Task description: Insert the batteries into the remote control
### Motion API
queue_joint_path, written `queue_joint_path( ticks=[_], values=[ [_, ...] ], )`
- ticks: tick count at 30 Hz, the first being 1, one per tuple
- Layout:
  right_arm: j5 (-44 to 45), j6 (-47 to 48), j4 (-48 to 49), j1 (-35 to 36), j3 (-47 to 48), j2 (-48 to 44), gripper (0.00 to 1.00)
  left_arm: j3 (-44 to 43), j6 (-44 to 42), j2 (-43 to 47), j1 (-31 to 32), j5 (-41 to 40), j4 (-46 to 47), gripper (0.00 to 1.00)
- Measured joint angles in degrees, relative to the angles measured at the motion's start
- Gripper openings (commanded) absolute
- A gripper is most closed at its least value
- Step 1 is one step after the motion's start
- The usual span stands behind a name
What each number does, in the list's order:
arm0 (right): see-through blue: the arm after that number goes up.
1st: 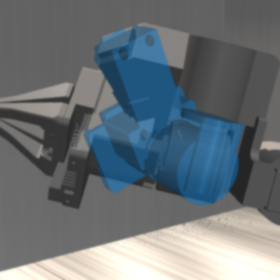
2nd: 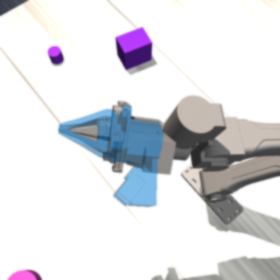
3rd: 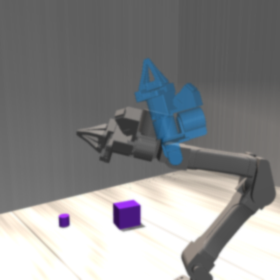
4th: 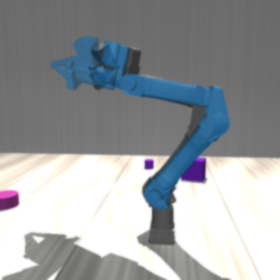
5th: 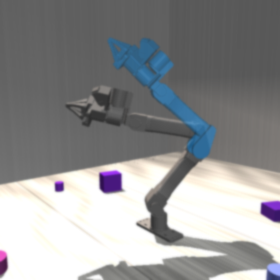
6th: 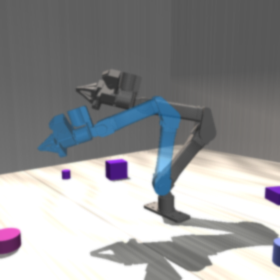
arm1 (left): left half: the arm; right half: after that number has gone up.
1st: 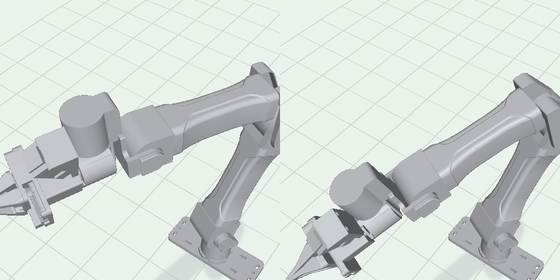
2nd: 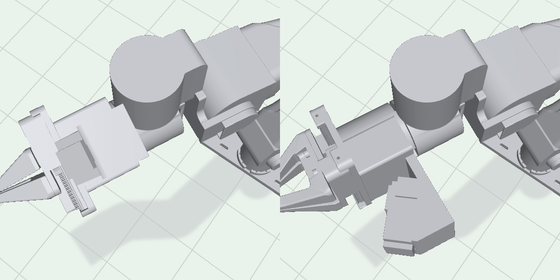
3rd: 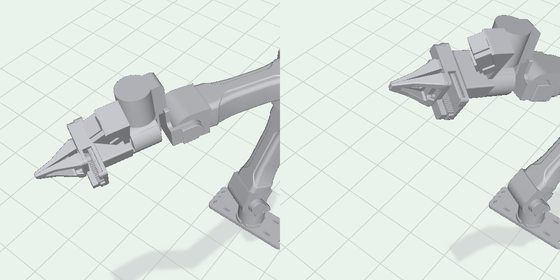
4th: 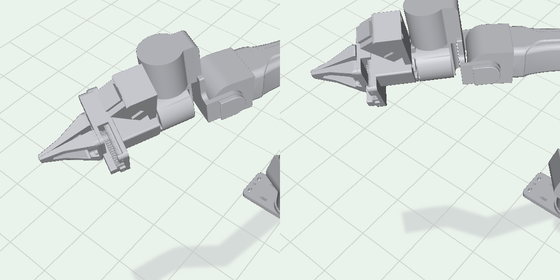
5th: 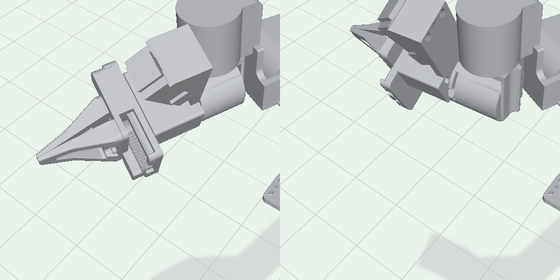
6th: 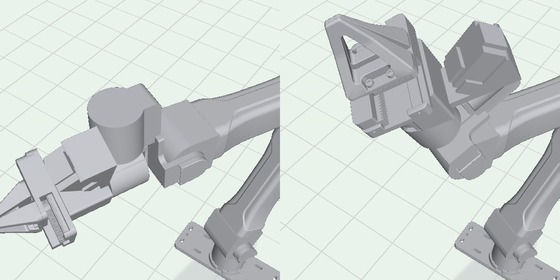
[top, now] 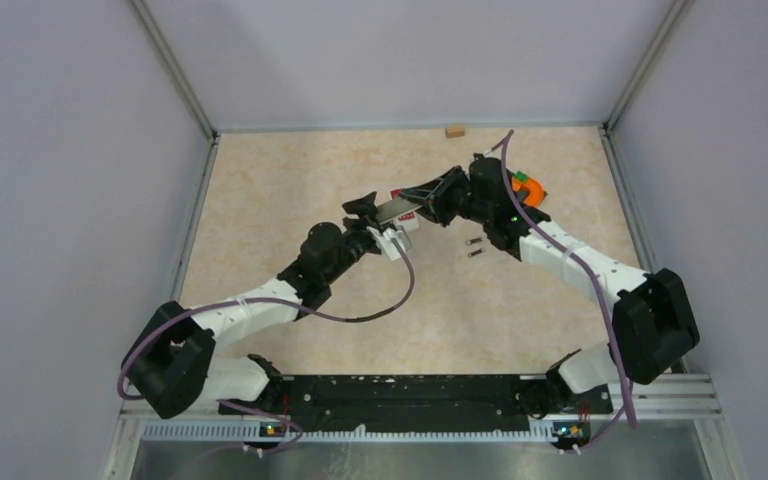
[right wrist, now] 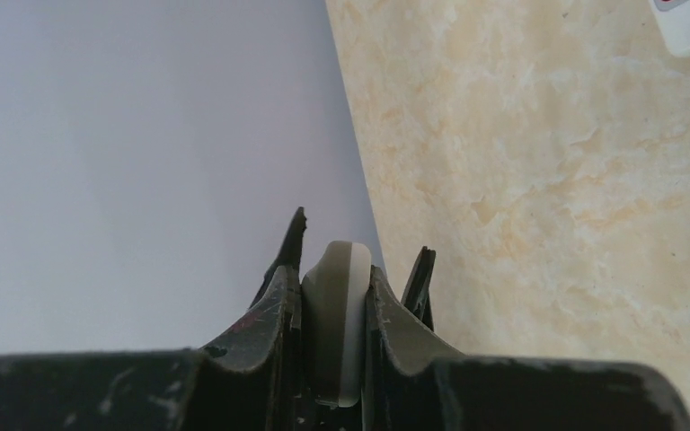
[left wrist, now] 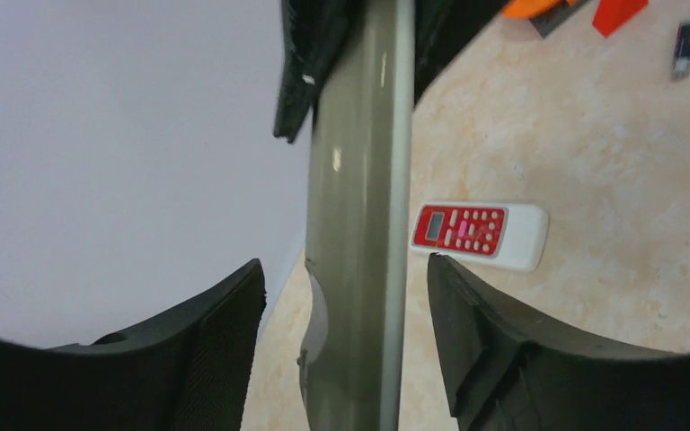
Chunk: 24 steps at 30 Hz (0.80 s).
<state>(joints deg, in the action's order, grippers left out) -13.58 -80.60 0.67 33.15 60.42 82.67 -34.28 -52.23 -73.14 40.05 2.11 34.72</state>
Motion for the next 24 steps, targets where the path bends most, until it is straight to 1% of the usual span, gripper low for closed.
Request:
queue_joint_path(
  ticks=[2, 5, 7, 11, 15, 18, 20, 22, 24],
  values=[
    [0.0, -0.13, 0.61, 0.07, -0.02, 0.0, 0.0, -0.02, 3.21, 0.02, 0.33, -0.48, 1.99, 0.97],
    [1.16, 0.66, 1.01, 0.04, -0.55, -0.57, 0.0, -0.74, 10.64, 0.11, 0.79, -3.06, 2.51, 0.99],
    [2.38, 1.36, 0.94, 0.0, -1.38, -1.57, 0.0, -2.93, 16.92, 0.42, 0.83, -4.63, -1.2, 0.99],
    [4.9, 2.75, 1.88, -0.63, -3.04, -5.11, 0.0, -12.79, 32.7, 2.54, 0.81, -5.46, -18.62, 0.99],
    [6.69, 5.66, 4.22, -1.62, -4.83, -9.44, 0.0, -18.75, 47.78, 6.69, 0.28, -4.79, -29.83, 0.99],
    [6.99, 7.19, 6.95, -2.16, -8.35, -12.46, 0.0, -22.97, 60.65, 8.74, -4.79, 1.01, -36.61, 0.99],
    [6.95, 8.09, 8.24, -2.19, -10.47, -14.03, 0.0, -23.06, 68.37, 9.64, -9.97, 6.86, -37.13, 0.99],
    [6.67, 9.01, 9.99, -2.19, -12.28, -15.3, 0.0, -21.07, 77.99, 10.47, -16.06, 14.01, -35.12, 0.99],
    [6.21, 10.32, 12.55, -2.21, -14.32, -16.98, 0.0, -18.75, 86.27, 10.8, -20.48, 19.71, -32.89, 0.99]
  ],
)
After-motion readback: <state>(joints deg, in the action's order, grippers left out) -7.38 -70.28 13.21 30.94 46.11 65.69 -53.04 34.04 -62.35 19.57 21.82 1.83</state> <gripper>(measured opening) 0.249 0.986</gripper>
